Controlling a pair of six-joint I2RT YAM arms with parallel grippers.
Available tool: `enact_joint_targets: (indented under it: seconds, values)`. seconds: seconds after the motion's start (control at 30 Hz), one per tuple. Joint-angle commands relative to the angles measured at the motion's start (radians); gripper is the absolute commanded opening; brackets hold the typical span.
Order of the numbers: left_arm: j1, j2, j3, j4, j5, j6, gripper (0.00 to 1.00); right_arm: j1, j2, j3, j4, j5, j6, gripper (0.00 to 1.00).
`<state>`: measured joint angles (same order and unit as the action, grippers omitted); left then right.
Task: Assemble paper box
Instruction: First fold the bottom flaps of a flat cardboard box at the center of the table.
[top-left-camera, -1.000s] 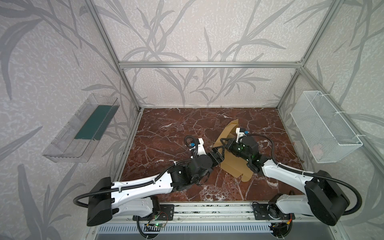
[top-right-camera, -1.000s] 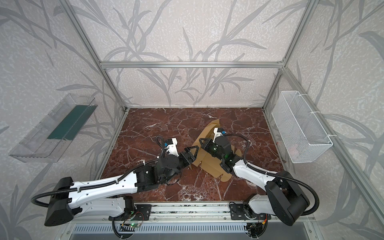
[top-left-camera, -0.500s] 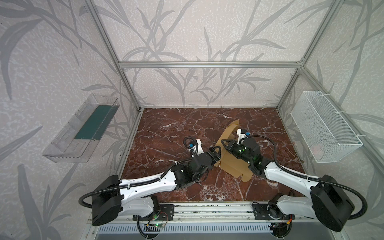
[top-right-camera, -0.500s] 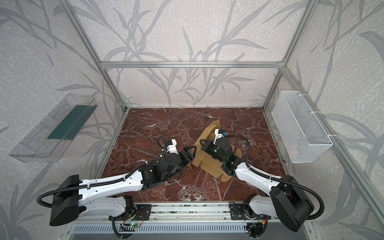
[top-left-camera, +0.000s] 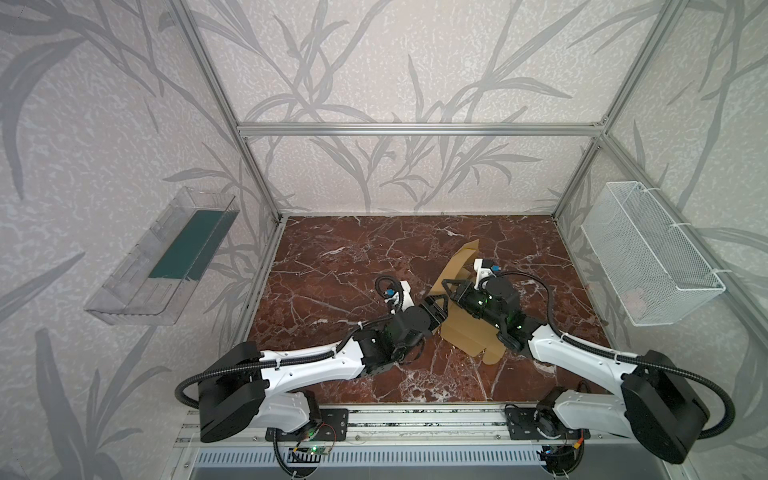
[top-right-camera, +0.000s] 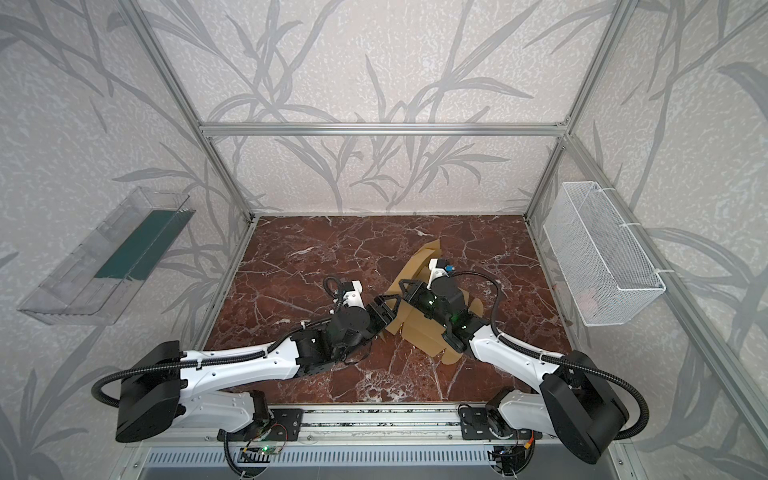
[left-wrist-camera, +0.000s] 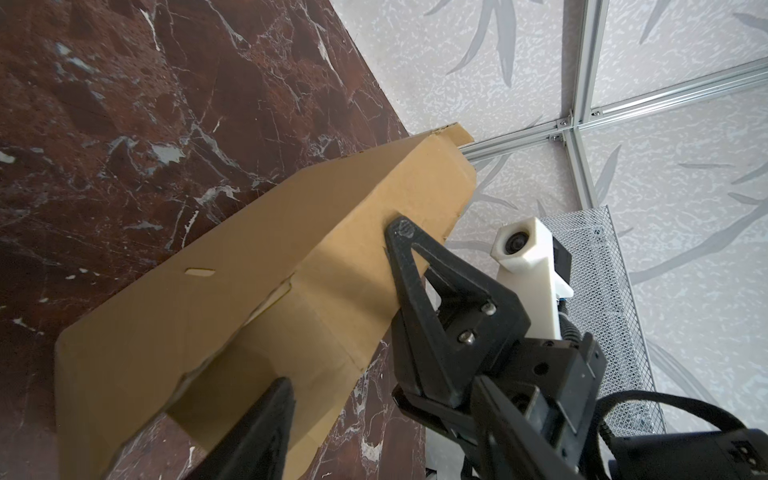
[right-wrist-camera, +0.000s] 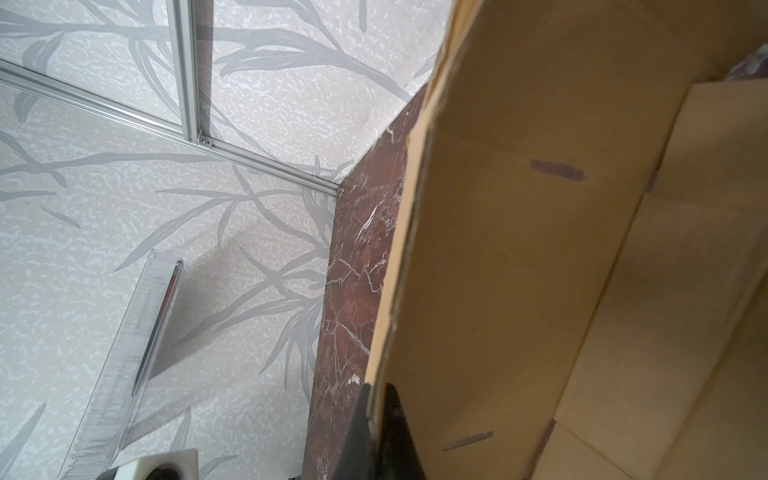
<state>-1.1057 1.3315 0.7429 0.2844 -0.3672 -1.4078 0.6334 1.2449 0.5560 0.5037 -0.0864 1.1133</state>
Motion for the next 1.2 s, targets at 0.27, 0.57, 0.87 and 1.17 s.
enact_joint_targets:
  seconds: [0.27,0.57,0.87,1.17]
  values:
    - [0.005,0.025,-0.013,0.072,-0.030,0.026,0.50,0.010,-0.060,-0.047,0.021,0.013,0.038,0.00]
    - [0.011,0.036,-0.028,0.106,-0.023,0.051,0.46,0.016,-0.099,-0.059,0.001,0.018,0.048,0.00]
    - [0.011,0.035,-0.033,0.095,-0.013,0.054,0.54,0.016,-0.133,-0.060,-0.024,0.016,0.045,0.00]
    - [0.019,0.099,-0.023,0.172,0.042,0.047,0.54,0.022,-0.204,-0.079,-0.062,0.045,0.042,0.00]
